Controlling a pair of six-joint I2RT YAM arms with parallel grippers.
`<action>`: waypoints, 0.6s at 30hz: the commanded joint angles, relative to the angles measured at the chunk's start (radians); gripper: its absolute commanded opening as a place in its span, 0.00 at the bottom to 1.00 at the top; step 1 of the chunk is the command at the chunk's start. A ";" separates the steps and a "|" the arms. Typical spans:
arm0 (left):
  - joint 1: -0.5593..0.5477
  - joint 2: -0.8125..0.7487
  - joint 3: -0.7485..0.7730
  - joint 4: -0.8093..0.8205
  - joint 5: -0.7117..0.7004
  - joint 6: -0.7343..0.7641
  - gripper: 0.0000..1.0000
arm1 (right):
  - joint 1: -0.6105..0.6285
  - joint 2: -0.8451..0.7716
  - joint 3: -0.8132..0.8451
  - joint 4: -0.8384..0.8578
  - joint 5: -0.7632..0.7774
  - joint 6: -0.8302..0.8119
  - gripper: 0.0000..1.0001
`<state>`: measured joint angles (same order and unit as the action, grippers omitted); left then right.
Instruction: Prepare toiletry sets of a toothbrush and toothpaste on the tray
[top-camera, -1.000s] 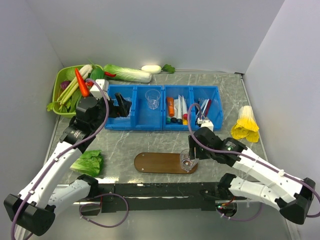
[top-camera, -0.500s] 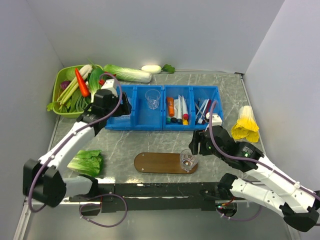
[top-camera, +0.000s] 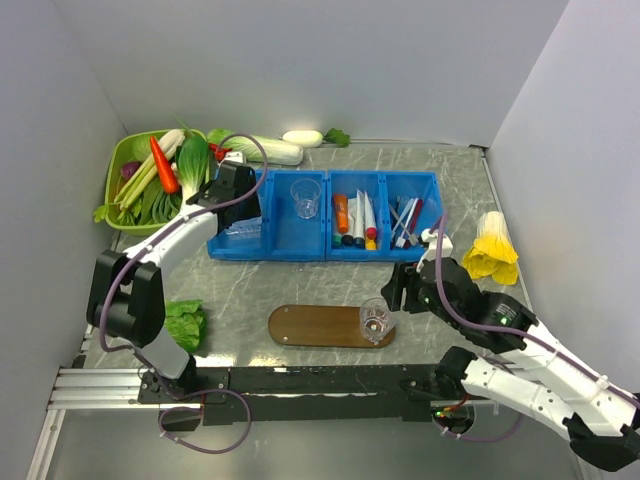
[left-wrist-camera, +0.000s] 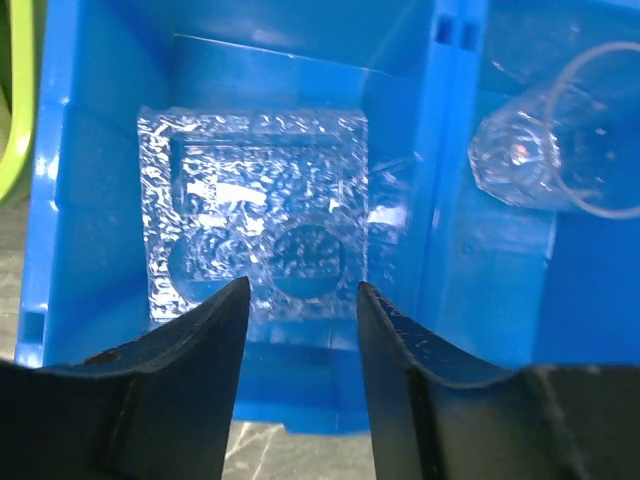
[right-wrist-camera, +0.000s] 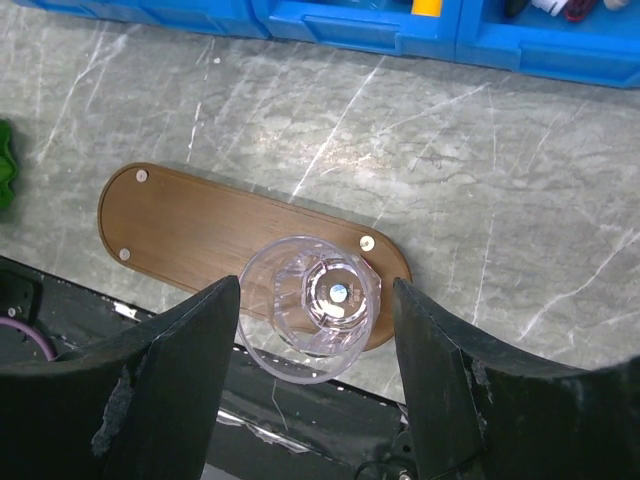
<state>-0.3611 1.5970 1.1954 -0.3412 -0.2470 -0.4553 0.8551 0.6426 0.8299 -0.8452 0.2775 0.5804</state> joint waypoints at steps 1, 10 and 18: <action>0.017 0.027 0.056 -0.012 -0.049 -0.014 0.51 | 0.007 -0.047 -0.008 0.009 0.041 0.015 0.69; 0.059 0.061 0.056 -0.015 -0.040 -0.023 0.46 | 0.009 -0.083 -0.011 -0.020 0.066 0.029 0.68; 0.060 0.106 0.064 -0.016 0.014 -0.019 0.40 | 0.007 -0.069 -0.008 -0.015 0.058 0.027 0.68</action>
<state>-0.2966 1.6775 1.2179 -0.3641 -0.2584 -0.4664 0.8551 0.5846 0.8253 -0.8570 0.3214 0.5976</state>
